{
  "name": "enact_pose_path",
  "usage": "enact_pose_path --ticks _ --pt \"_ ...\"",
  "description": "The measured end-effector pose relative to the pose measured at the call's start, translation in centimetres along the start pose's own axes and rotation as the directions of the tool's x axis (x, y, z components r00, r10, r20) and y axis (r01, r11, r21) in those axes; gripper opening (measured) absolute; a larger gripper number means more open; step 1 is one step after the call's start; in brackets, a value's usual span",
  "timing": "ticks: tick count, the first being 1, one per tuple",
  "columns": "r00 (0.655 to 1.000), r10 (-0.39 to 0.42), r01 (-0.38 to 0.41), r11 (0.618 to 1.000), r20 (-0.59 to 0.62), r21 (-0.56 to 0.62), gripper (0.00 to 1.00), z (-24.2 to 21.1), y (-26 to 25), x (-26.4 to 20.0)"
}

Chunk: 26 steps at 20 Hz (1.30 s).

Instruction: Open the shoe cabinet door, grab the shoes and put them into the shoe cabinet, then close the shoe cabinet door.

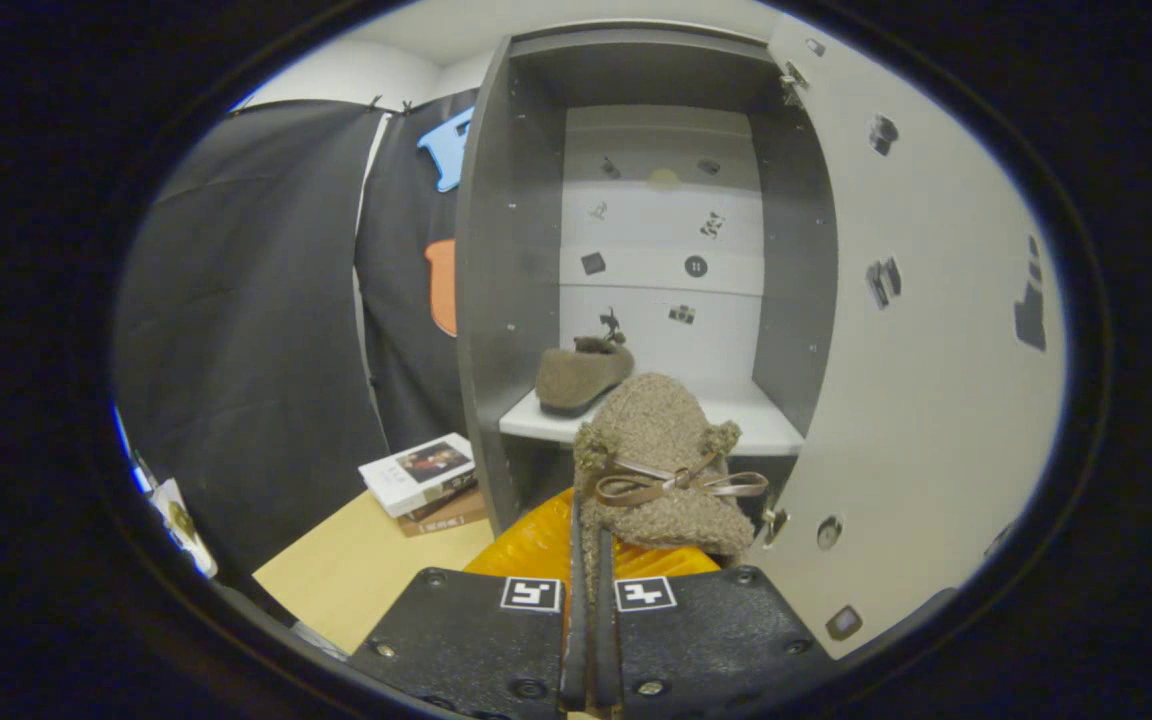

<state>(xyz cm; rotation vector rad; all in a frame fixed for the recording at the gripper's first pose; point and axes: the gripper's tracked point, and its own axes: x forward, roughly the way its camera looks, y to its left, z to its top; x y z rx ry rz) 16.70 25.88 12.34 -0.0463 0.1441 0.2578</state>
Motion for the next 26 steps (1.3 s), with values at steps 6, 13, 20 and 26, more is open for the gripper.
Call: enact_pose_path --ticks 6,13,20,26 --pt "0.997 -0.014 0.013 1.0 0.071 0.008 0.07 7.1 -1.7 6.7" --pt "0.996 -0.082 0.082 0.996 0.043 0.021 0.07 10.2 -5.2 15.6" --pt "0.989 -0.146 0.146 0.989 -0.039 0.0 0.07 8.6 -8.3 23.5" --pt "0.982 -0.141 0.145 0.989 -0.126 0.025 0.07 6.2 -8.7 26.1"
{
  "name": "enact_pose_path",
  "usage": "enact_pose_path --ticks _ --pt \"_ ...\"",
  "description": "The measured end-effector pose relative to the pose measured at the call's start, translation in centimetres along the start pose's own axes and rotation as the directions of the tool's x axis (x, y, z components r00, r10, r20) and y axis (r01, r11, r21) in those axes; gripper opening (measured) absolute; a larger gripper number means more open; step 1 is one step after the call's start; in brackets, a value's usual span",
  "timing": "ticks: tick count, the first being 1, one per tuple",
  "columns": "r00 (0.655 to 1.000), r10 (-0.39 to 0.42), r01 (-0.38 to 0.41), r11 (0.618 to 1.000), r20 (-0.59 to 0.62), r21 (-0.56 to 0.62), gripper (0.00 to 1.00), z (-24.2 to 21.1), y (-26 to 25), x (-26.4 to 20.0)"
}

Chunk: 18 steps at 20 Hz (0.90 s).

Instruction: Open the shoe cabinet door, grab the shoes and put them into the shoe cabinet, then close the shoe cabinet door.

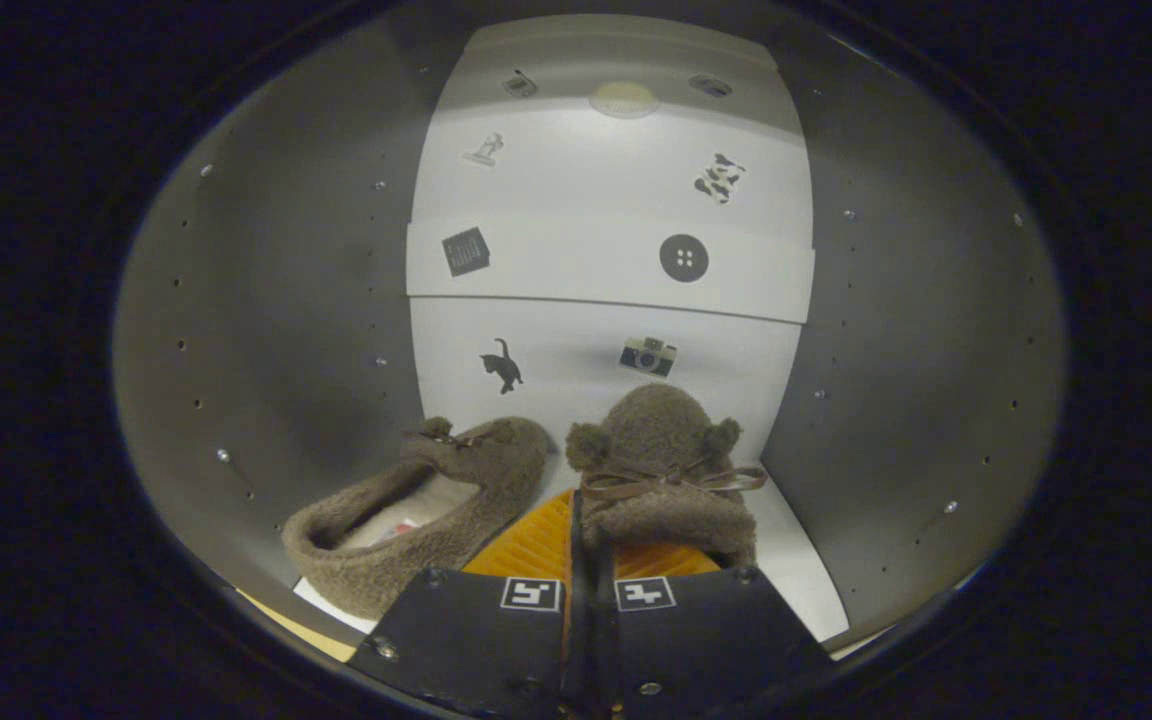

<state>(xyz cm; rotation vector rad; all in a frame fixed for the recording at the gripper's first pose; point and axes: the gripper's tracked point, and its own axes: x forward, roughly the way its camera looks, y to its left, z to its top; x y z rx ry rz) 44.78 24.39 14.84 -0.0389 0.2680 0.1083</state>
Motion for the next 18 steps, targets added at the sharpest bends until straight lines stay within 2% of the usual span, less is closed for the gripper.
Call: enact_pose_path --ticks 4,8,13,17,18 --pt "0.994 -0.005 0.009 0.999 -0.107 0.034 0.09 -1.9 -0.3 1.4" --pt "0.993 0.006 0.0 0.999 -0.118 0.05 0.19 -1.4 0.1 1.0" --pt "0.997 0.001 0.004 0.998 -0.073 0.068 0.63 -0.7 0.6 -2.0" --pt "1.0 -0.018 0.018 0.999 -0.01 0.041 0.83 0.0 0.9 -5.4" --pt "1.0 -0.024 0.024 0.999 0.007 0.03 0.84 0.3 1.0 -6.5"
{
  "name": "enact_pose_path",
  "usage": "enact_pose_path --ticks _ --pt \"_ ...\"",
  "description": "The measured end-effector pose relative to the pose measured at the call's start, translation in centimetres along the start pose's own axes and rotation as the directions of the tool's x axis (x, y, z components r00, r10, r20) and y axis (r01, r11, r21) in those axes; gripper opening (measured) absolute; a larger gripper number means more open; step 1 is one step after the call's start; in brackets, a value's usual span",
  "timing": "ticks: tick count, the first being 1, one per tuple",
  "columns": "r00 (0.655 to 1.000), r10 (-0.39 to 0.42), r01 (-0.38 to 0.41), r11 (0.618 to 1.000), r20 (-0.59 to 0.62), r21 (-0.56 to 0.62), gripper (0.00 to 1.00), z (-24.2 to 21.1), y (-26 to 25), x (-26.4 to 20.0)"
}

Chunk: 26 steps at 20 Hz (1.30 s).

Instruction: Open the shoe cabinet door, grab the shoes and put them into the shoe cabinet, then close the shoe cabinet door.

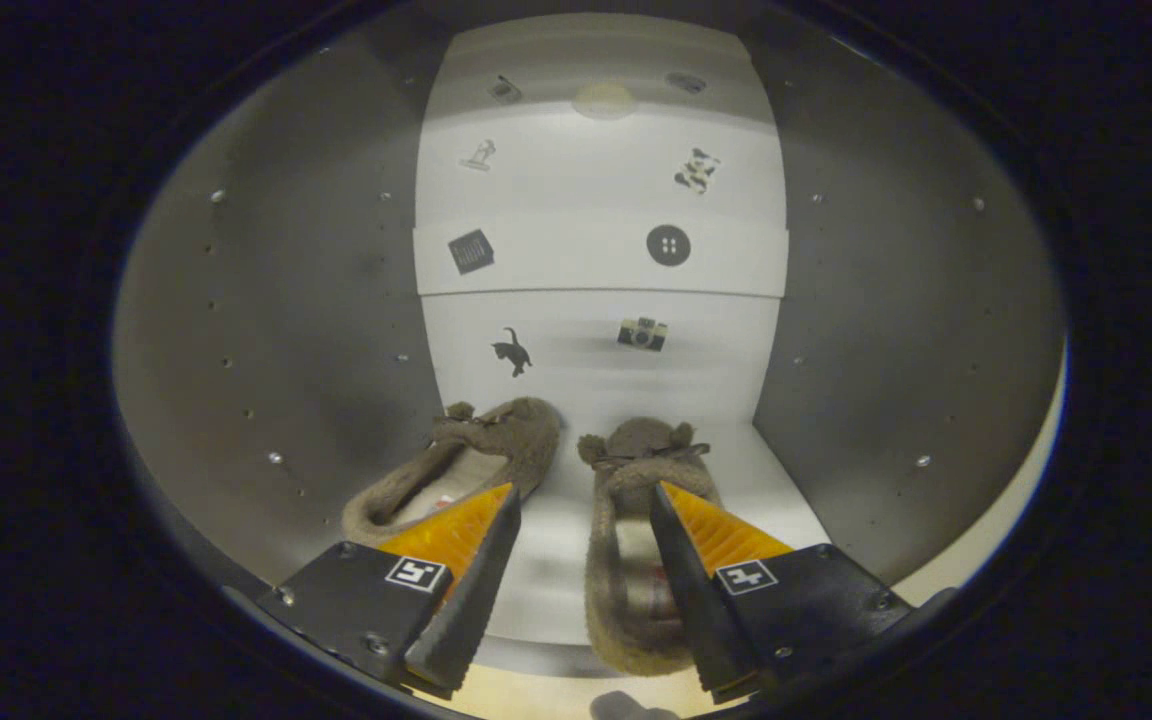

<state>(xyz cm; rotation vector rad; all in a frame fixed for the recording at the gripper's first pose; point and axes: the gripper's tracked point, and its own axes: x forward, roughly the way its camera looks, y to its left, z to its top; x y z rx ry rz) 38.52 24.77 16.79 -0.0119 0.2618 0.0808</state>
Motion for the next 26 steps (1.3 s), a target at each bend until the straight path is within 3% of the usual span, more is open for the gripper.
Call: enact_pose_path --ticks 8,10,17,22,26 --pt "0.988 0.057 -0.055 0.998 0.145 -0.016 0.84 1.7 2.5 -13.2" --pt "0.979 0.083 -0.078 0.996 0.184 -0.032 1.0 1.7 3.5 -18.0" --pt "0.942 0.172 -0.153 0.985 0.289 -0.085 1.0 -0.6 4.6 -34.4" --pt "0.924 0.202 -0.188 0.979 0.325 -0.074 1.0 -2.6 1.5 -43.6" --pt "0.924 0.183 -0.165 0.983 0.337 -0.081 1.0 -4.4 -3.2 -49.2"
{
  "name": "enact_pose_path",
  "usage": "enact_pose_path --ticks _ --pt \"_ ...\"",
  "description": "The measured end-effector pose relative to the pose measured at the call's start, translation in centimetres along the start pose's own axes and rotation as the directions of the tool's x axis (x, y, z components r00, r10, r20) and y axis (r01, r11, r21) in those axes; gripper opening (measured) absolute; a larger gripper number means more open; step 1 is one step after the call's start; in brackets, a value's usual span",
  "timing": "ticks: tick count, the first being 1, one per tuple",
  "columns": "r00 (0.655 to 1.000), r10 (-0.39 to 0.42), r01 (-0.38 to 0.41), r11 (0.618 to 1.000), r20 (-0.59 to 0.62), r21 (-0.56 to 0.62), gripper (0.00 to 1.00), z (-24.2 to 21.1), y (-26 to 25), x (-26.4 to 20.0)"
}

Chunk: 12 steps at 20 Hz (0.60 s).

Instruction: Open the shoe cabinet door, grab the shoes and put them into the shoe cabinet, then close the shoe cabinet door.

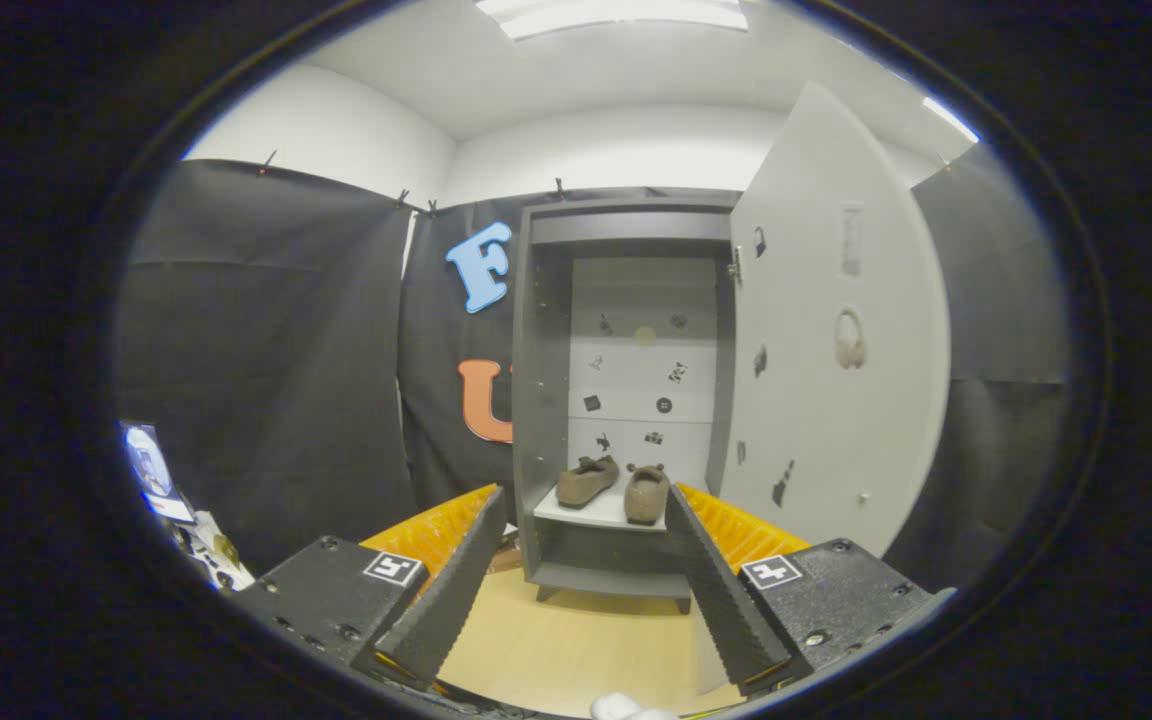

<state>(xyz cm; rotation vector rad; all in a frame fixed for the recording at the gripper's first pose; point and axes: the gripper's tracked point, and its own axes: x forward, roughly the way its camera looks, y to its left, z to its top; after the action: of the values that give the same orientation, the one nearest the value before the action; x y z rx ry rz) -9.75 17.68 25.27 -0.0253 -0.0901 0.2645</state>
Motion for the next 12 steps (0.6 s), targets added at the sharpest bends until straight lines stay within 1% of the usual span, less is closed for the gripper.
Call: enact_pose_path --ticks 4,7,9,12 --pt "0.998 -0.055 0.055 0.998 0.011 -0.01 1.0 -0.6 -5.3 -5.4" --pt "0.995 -0.095 0.095 0.995 -0.008 0.004 1.0 -1.5 -10.2 -8.7" --pt "0.99 -0.143 0.143 0.99 -0.013 0.005 1.0 -1.7 -14.5 -9.8" --pt "0.985 -0.17 0.171 0.985 -0.012 0.026 1.0 -2.1 -19.8 -9.7"
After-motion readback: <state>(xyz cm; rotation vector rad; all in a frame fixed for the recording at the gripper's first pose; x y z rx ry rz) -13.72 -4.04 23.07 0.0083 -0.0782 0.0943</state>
